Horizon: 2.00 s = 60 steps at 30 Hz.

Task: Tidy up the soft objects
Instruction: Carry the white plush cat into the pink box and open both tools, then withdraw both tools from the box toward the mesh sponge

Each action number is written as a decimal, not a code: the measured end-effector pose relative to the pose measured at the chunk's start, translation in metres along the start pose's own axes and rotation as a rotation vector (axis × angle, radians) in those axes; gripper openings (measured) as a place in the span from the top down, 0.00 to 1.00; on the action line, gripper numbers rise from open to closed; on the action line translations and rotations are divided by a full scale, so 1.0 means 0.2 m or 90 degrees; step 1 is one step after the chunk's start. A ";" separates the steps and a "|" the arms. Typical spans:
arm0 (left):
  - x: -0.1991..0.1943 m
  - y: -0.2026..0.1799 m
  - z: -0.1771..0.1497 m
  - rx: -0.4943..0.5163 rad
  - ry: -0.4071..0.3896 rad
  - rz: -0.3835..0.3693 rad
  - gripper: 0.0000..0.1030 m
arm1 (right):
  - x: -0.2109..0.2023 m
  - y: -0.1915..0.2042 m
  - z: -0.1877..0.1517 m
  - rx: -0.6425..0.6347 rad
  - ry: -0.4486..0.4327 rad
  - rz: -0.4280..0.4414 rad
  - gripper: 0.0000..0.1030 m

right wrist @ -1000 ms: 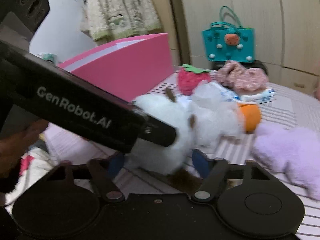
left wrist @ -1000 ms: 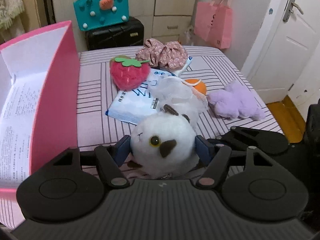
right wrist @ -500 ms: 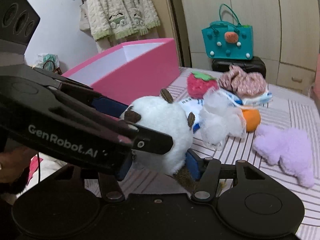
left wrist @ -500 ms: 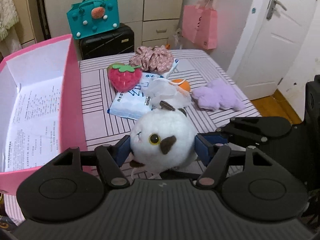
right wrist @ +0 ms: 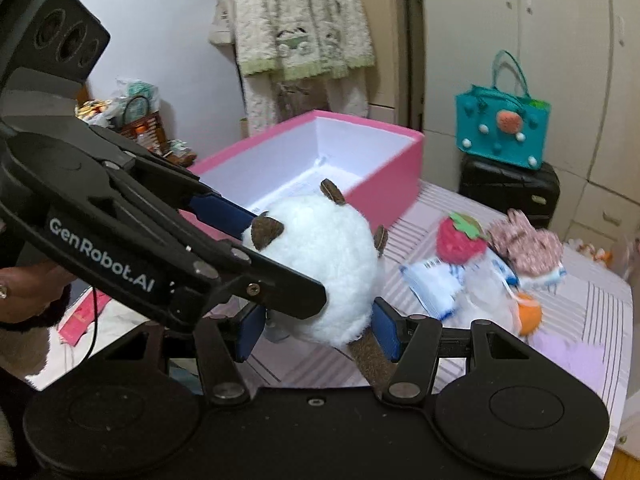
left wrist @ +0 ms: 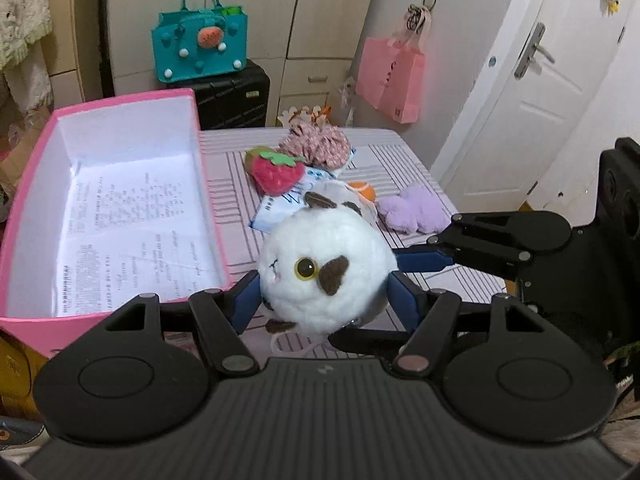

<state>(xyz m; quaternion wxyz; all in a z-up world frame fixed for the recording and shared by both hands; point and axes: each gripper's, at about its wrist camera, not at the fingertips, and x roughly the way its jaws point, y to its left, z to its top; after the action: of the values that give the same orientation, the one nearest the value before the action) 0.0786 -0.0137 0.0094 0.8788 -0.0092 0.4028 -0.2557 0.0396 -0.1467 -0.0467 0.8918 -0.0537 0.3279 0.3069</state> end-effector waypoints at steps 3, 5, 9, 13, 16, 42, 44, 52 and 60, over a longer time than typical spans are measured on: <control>-0.08 0.05 0.01 -0.004 -0.020 0.003 0.35 | -0.01 0.05 0.08 -0.018 -0.003 0.011 0.39; -0.11 0.10 0.02 -0.010 -0.033 0.006 0.35 | 0.00 0.08 0.13 -0.034 -0.008 0.014 0.38; -0.16 0.19 0.07 -0.026 -0.062 0.020 0.35 | 0.03 0.13 0.23 -0.071 -0.028 0.014 0.38; -0.17 0.30 0.16 -0.053 -0.090 0.032 0.35 | 0.10 0.14 0.35 -0.093 -0.055 0.016 0.38; -0.15 0.40 0.25 -0.078 -0.109 0.029 0.35 | 0.16 0.11 0.44 -0.103 -0.072 0.017 0.38; 0.66 1.17 0.47 -0.319 0.027 0.098 0.32 | 1.22 -0.16 0.80 -0.208 0.102 0.057 0.38; 0.69 1.18 0.47 -0.328 0.037 0.094 0.34 | 1.25 -0.14 0.79 -0.238 0.112 0.039 0.39; 0.61 1.14 0.45 -0.306 -0.003 0.098 0.33 | 1.24 -0.12 0.80 -0.270 0.106 -0.034 0.40; 0.34 0.98 0.40 -0.236 -0.060 0.124 0.32 | 0.93 -0.18 0.77 -0.148 0.053 0.028 0.40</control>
<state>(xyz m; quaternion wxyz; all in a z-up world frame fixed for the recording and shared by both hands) 0.2600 0.1107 -0.0280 0.9004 -0.1437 0.4005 -0.0904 0.2574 -0.0350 -0.0462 0.8582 -0.1620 0.3280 0.3600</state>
